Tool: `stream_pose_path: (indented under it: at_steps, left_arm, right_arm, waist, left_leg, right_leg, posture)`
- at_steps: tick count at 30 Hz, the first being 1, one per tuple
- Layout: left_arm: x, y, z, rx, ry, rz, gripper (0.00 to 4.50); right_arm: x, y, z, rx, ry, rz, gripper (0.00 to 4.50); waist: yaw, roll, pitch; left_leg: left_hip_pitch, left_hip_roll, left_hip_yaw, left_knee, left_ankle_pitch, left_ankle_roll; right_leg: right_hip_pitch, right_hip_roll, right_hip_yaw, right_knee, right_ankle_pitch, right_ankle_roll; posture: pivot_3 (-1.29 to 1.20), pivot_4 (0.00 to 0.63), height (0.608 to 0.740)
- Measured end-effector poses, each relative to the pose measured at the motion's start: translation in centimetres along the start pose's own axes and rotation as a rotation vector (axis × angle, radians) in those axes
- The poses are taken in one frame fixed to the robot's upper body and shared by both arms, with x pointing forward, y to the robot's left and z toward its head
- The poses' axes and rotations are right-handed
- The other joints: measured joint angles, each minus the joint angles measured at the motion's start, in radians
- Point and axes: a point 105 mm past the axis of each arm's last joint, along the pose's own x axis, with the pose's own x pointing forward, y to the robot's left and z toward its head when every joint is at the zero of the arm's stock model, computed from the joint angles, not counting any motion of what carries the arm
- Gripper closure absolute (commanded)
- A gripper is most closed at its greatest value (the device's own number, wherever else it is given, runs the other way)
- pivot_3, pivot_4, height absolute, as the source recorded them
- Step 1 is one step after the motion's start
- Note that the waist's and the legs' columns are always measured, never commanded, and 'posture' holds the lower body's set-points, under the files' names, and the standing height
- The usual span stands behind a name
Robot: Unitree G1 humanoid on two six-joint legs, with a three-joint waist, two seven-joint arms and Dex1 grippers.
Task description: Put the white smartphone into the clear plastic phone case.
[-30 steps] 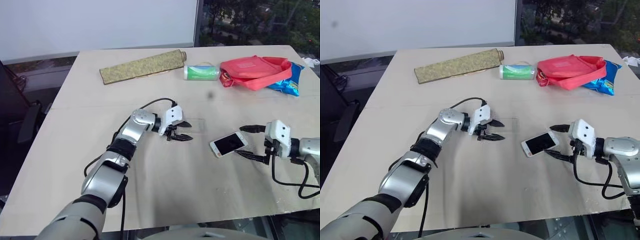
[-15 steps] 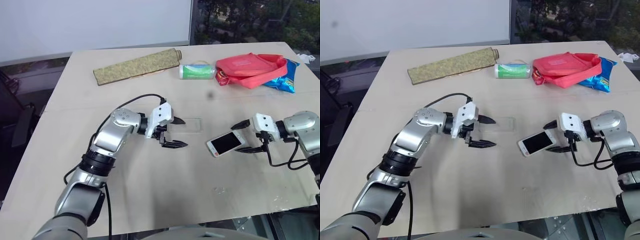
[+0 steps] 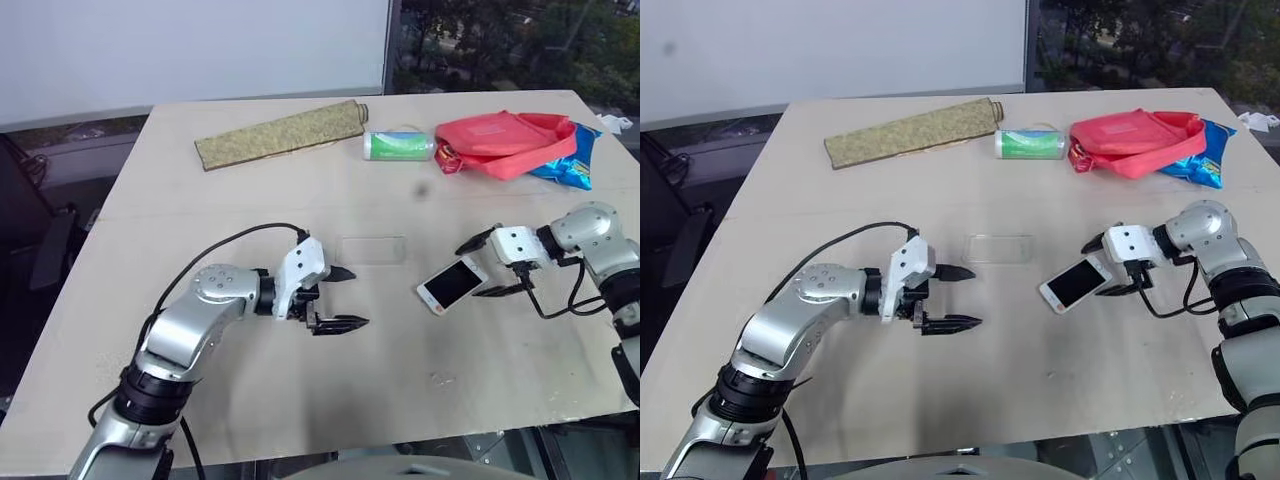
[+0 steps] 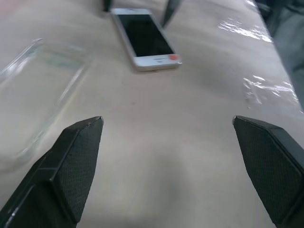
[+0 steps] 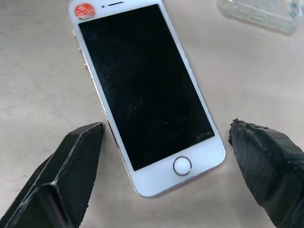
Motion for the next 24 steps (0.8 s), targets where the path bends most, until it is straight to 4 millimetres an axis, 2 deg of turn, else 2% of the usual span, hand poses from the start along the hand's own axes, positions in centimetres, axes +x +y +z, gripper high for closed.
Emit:
stream_pose_path:
  at_steps: [1, 2, 4, 5, 6, 9, 12, 13, 15, 16, 17, 19, 20, 21, 24]
  left_arm:
    - [0.0, -0.1, -0.1, -0.005, -0.001, 0.003, 0.03]
    - [0.0, -0.1, -0.1, -0.006, -0.001, 0.005, 0.0]
    - [0.0, -0.1, -0.1, -0.008, 0.001, 0.014, 0.0]
    - [-0.1, 0.0, -0.2, -0.01, 0.006, 0.02, 0.0]
    - [-0.1, 0.0, -0.2, -0.01, 0.007, 0.022, 0.0]
    - [-0.3, 0.0, -0.3, -0.01, 0.013, 0.024, 0.0]
    - [-0.3, 0.0, -0.3, -0.011, 0.01, 0.021, 0.0]
    - [-0.3, 0.0, -0.3, -0.01, 0.007, 0.019, 0.0]
    - [-0.3, 0.0, -0.3, -0.01, 0.006, 0.019, 0.0]
    - [-0.3, -0.1, -0.2, -0.009, 0.002, 0.017, 0.0]
    - [-0.3, -0.1, -0.2, -0.007, 0.0, 0.017, 0.0]
    - [-0.3, 0.0, -0.2, -0.006, -0.001, 0.021, 0.0]
    - [-0.2, 0.0, -0.2, -0.003, -0.002, 0.019, 0.0]
    - [-0.2, 0.0, -0.2, -0.003, -0.002, 0.019, 0.0]
    - [-0.2, 0.0, -0.1, -0.001, -0.004, 0.02, 0.0]
  right_arm:
    - [-0.1, 0.3, 0.0, 0.0, 0.002, 0.01, 0.0]
    - [-0.2, 0.5, 0.0, 0.0, 0.002, 0.015, 0.51]
    - [-0.2, 1.0, 0.0, -0.01, 0.008, 0.04, 1.15]
    - [-0.3, 1.5, 0.0, -0.018, 0.015, 0.057, 1.75]
    - [-0.4, 1.6, 0.0, -0.019, 0.016, 0.062, 1.99]
    - [-1.0, 2.6, -0.2, -0.002, 0.034, 0.084, 3.22]
    - [-1.2, 3.4, -0.7, 0.033, 0.052, 0.105, 4.22]
    - [-1.0, 4.0, -1.0, 0.061, 0.048, 0.119, 4.39]
    - [-1.0, 4.0, -0.9, 0.078, 0.037, 0.11, 4.39]
    - [-1.0, 3.8, -0.8, 0.092, 0.032, 0.105, 3.99]
    - [-1.0, 3.7, -0.8, 0.105, 0.027, 0.099, 3.82]
    - [-0.7, 3.1, -0.4, 0.113, 0.011, 0.088, 3.02]
    - [-0.6, 2.6, 0.0, 0.119, 0.011, 0.089, 2.33]
    - [-0.6, 2.6, 0.0, 0.119, 0.011, 0.09, 2.14]
    - [-0.7, 1.3, 0.9, 0.118, 0.022, 0.093, 1.08]
  waist:
    - [0.003, 0.0, 0.0]
    - [0.005, 0.0, 0.0]
    - [0.011, 0.0, 0.0]
    - [0.013, 0.0, 0.0]
    - [0.013, 0.0, 0.0]
    - [0.012, 0.0, 0.0]
    - [0.011, -0.002, -0.002]
    - [0.011, -0.003, -0.002]
    - [0.011, -0.003, -0.002]
    - [0.01, -0.003, -0.002]
    - [0.008, -0.003, -0.002]
    - [0.001, -0.003, -0.002]
    - [-0.007, -0.003, -0.002]
    - [-0.007, -0.002, -0.001]
    - [-0.015, 0.0, 0.0]
  left_leg:
    - [-0.001, 0.0, -0.001, 0.0, 0.0, 0.0]
    - [-0.001, 0.0, -0.001, 0.0, 0.0, 0.0]
    - [-0.002, -0.001, -0.003, -0.001, 0.0, 0.0]
    - [-0.002, -0.001, -0.004, -0.002, 0.0, 0.0]
    - [-0.002, -0.001, -0.004, -0.002, 0.0, 0.0]
    - [-0.002, -0.001, -0.004, -0.002, 0.0, 0.0]
    - [0.0, 0.0, -0.004, -0.001, 0.0, 0.0]
    - [0.0, 0.0, -0.004, -0.001, 0.0, 0.0]
    - [0.0, 0.0, -0.004, -0.001, 0.0, 0.0]
    - [0.0, 0.0, -0.004, -0.001, 0.0, 0.0]
    - [0.0, 0.0, -0.004, -0.001, 0.0, 0.0]
    - [0.0, 0.0, -0.004, -0.001, 0.0, 0.0]
    - [-0.002, 0.0, -0.003, -0.001, 0.0, -0.001]
    - [-0.002, 0.0, -0.004, -0.001, 0.0, -0.001]
    - [-0.003, 0.0, -0.001, -0.001, 0.0, 0.0]
  right_leg:
    - [0.0, -0.004, 0.0, -0.001, 0.0, 0.0]
    - [0.0, -0.004, -0.001, -0.001, 0.0, 0.0]
    - [0.0, -0.005, -0.002, -0.002, 0.0, 0.0]
    - [0.0, -0.005, -0.002, -0.002, 0.0, 0.0]
    - [0.0, -0.005, -0.002, -0.002, 0.0, 0.0]
    - [0.0, -0.005, -0.001, -0.003, 0.0, -0.001]
    - [0.001, -0.005, -0.001, -0.003, 0.0, -0.001]
    - [0.002, -0.005, -0.001, -0.003, 0.0, 0.0]
    - [0.002, -0.005, -0.001, -0.003, 0.0, 0.0]
    - [0.002, -0.005, -0.001, -0.003, 0.0, 0.0]
    - [0.002, -0.005, -0.001, -0.003, 0.0, 0.0]
    - [0.002, -0.004, -0.001, -0.003, 0.0, -0.001]
    - [0.0, -0.004, -0.002, -0.002, 0.0, -0.001]
    - [0.0, -0.004, -0.002, -0.002, 0.0, -0.001]
    - [-0.002, -0.004, -0.002, -0.002, 0.0, 0.0]
  posture:
    - [0.0, 0.15, 0.74]
    - [0.0, 0.15, 0.74]
    - [0.0, 0.15, 0.74]
    - [0.0, 0.15, 0.74]
    - [0.0, 0.15, 0.74]
    - [0.0, 0.15, 0.74]
    - [0.0, 0.15, 0.74]
    - [0.0, 0.15, 0.74]
    - [0.0, 0.15, 0.74]
    - [0.0, 0.15, 0.74]
    - [0.0, 0.15, 0.74]
    - [0.0, 0.15, 0.74]
    - [0.0, 0.15, 0.74]
    - [0.0, 0.15, 0.74]
    - [0.0, 0.15, 0.74]
